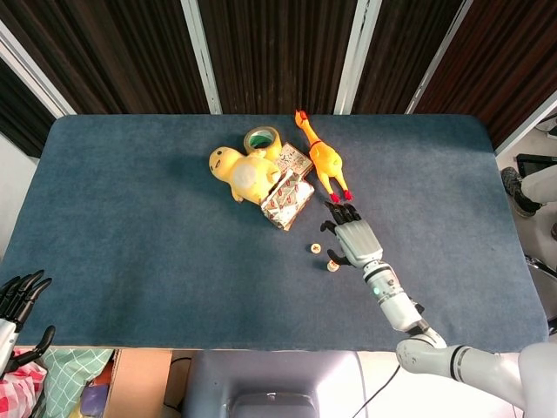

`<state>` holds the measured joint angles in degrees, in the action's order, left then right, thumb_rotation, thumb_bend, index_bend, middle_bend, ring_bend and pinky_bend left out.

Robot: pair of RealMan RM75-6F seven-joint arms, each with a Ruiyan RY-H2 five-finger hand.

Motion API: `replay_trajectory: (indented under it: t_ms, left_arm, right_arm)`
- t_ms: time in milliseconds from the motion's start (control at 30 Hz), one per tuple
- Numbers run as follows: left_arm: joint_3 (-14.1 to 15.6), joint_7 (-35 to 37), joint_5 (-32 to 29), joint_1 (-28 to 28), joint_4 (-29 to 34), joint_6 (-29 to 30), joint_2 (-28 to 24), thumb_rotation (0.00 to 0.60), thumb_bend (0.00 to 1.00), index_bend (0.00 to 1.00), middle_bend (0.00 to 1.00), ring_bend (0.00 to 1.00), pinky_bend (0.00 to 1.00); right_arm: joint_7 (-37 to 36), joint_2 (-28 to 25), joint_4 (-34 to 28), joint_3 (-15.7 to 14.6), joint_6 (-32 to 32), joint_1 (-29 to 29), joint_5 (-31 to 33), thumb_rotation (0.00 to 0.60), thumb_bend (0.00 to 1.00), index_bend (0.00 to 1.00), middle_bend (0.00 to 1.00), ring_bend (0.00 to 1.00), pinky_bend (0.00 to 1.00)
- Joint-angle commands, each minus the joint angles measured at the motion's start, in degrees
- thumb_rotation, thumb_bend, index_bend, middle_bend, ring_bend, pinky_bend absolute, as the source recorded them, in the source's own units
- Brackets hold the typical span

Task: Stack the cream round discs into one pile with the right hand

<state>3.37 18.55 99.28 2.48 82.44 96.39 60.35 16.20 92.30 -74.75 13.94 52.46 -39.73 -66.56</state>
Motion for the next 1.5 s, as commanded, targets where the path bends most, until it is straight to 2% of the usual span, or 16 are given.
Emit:
replay_trajectory:
  t_ms: [33,200,467,900,1167,1500]
  left_arm:
    - [-0.1,-0.1,-0.2,0.1,0.0,-0.3,0.0,0.6,0.44,0.0,0.0,0.0,0.07]
    - [-0.1,0.2,-0.4,0.2,0.0,-0.7,-0.1,0.6,0.44,0.0,0.0,0.0,0.07]
    - [-0.2,0.5,-0.5,0.3,0.0,-0.7,-0.2,0.6,0.44,0.0,0.0,0.0,0.07]
    - [-0.2,0.6,-0.5,0.2,-0.2,-0.6,-0.1,0.6,0.44,0.0,0.0,0.0,0.07]
    - [-0.2,0.8,-0.5,0.2,-0.4,-0.5,-0.2,0.6,0.44,0.0,0.0,0.0,0.07]
    - [-0.3,1.1,-0.5,0.1,-0.4,-0.3,-0.2,0.6,0.44,0.0,0.0,0.0,0.07]
  right_arm:
    - [7.0,0.9,-0.6,2.3,-1.9,-3.5,5.8,0.6,0.36,0.48,0.02,0.0,0.0]
    - [16.0,2.6,-0.3,1.9,-0.6,-6.1,9.9,0.6,0.31,0.51,0.02,0.0,0.0]
    - [21.3,5.7,4.1,0.6,-2.3,-9.1,14.8,0.6,0.3,0.55,0.02,0.0,0.0]
    - [19.8,8.0,8.5,-2.0,-4.4,-10.4,14.3,0.6,0.3,0.57,0.02,0.0,0.0]
    - [20.7,8.4,10.1,-2.6,-5.9,-11.2,16.0,0.6,0.4,0.57,0.02,0.0,0.0]
    - [20.8,9.1,11.2,-3.1,-6.1,-11.8,16.6,0.6,0.41,0.59,0.02,0.0,0.0]
